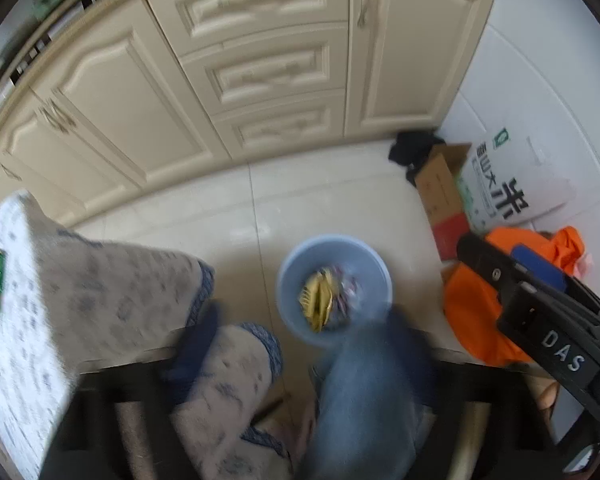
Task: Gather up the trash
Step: 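Open both tools to drop the red and yellow packets into the bin, then move both open tools back from the bin to the table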
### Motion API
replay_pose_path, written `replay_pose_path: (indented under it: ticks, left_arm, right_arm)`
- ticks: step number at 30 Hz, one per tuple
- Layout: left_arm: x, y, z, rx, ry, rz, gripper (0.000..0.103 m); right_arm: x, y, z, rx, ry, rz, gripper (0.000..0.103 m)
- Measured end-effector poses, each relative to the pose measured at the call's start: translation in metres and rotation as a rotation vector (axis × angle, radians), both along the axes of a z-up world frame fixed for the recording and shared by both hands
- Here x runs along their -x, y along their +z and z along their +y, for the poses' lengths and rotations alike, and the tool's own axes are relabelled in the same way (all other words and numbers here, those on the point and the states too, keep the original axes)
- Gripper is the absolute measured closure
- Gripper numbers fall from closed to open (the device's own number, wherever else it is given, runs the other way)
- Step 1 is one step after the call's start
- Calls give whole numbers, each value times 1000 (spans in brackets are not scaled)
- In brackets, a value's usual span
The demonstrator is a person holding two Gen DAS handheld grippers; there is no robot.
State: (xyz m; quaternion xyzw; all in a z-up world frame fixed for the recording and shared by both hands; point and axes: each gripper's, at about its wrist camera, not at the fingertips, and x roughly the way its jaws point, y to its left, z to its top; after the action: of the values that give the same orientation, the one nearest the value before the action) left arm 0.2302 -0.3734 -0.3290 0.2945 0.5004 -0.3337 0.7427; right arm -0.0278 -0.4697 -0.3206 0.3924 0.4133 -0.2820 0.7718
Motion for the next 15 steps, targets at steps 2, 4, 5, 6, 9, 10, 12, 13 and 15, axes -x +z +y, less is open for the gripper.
replay_pose_path:
  ticks: [2, 4, 5, 6, 9, 10, 12, 13, 15]
  left_arm:
    - [4, 3, 0, -4, -3, -21, 16]
    - [5, 2, 0, -11, -2, -21, 16]
    - [5, 2, 2, -14, 5, -21, 16]
    - [6, 1, 3, -17, 10, -18, 16]
    - [7, 0, 6, -19, 21, 3, 16]
    - [6, 1, 7, -17, 23, 7, 16]
    - [1, 8, 9, -10, 25, 7, 16]
    - [1, 11, 10, -5, 26, 3, 16]
    - [-1, 17, 14, 5, 30, 4, 16]
  right_arm:
    - [3, 1, -1, 3, -9, 4, 26]
    - [5, 3, -1, 2, -16, 8, 26]
    - [6, 4, -1, 3, -17, 9, 26]
    - [6, 5, 1, 7, -16, 10, 26]
    - [6, 10, 4, 26, -12, 19, 26]
    - [6, 12, 6, 27, -9, 18, 26]
    - [6, 16, 8, 31, -5, 14, 26]
    - [5, 19, 10, 37, -3, 14, 26]
    - [3, 24, 13, 47, 1, 15, 26]
